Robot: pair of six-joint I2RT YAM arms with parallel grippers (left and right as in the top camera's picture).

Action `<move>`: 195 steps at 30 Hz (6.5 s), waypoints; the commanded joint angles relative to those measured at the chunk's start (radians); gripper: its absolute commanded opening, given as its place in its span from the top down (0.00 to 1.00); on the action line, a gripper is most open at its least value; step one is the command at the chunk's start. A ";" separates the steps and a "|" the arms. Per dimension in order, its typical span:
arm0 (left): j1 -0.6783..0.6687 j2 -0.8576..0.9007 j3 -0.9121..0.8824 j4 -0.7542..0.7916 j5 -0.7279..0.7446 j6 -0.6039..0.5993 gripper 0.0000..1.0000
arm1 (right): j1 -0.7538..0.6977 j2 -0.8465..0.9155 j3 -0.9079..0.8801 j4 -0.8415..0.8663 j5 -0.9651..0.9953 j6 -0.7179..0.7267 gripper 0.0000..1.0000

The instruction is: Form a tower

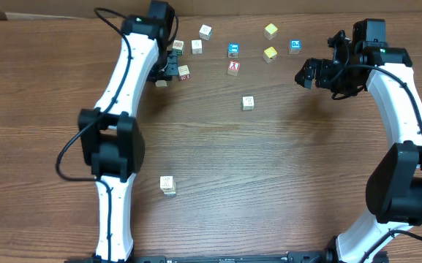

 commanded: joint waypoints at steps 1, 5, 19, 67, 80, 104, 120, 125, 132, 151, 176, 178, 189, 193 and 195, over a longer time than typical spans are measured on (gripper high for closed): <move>-0.005 -0.147 0.031 -0.074 0.005 -0.028 0.78 | 0.000 -0.027 0.021 0.006 -0.001 0.004 0.00; -0.005 -0.238 0.031 -0.173 0.005 -0.036 0.79 | 0.000 -0.027 0.021 0.006 -0.001 0.004 0.00; -0.010 -0.531 -0.037 -0.357 0.061 -0.065 0.82 | 0.000 -0.027 0.021 0.006 -0.001 0.004 0.00; -0.427 -1.016 -1.151 0.077 -0.108 -0.369 0.82 | 0.000 -0.027 0.021 0.006 -0.001 0.004 0.00; -0.427 -1.016 -1.228 0.116 -0.098 -0.380 0.80 | 0.000 -0.027 0.021 0.006 -0.001 0.004 0.00; -0.426 -1.016 -1.283 0.180 -0.105 -0.380 0.81 | 0.000 -0.027 0.021 0.006 -0.001 0.004 0.00; -0.426 -1.016 -1.283 0.181 -0.127 -0.396 0.78 | 0.000 -0.027 0.021 0.006 -0.001 0.004 0.00; -0.426 -1.016 -1.283 0.178 -0.123 -0.406 0.76 | 0.000 -0.027 0.021 0.006 -0.001 0.004 0.00; -0.426 -1.016 -1.283 0.174 -0.123 -0.406 0.73 | 0.000 -0.027 0.021 0.006 -0.001 0.004 0.00; -0.426 -1.016 -1.283 0.166 -0.121 -0.406 0.70 | 0.000 -0.027 0.021 0.006 -0.001 0.004 0.00; -0.422 -1.016 -1.270 0.172 -0.104 -0.406 0.50 | 0.000 -0.027 0.021 0.006 -0.001 0.004 0.00; -0.412 -1.018 -1.235 0.162 -0.104 -0.401 0.45 | 0.000 -0.027 0.021 0.006 -0.001 0.004 0.00; -0.260 -1.019 -1.030 -0.046 -0.104 -0.368 0.51 | 0.000 -0.027 0.021 0.006 -0.001 0.004 0.00; -0.160 -1.018 -1.033 -0.115 -0.104 -0.352 0.75 | 0.000 -0.027 0.021 0.006 -0.001 0.004 0.00; -0.122 -1.018 -1.041 -0.132 -0.103 -0.341 0.96 | 0.000 -0.027 0.021 0.006 -0.001 0.004 0.00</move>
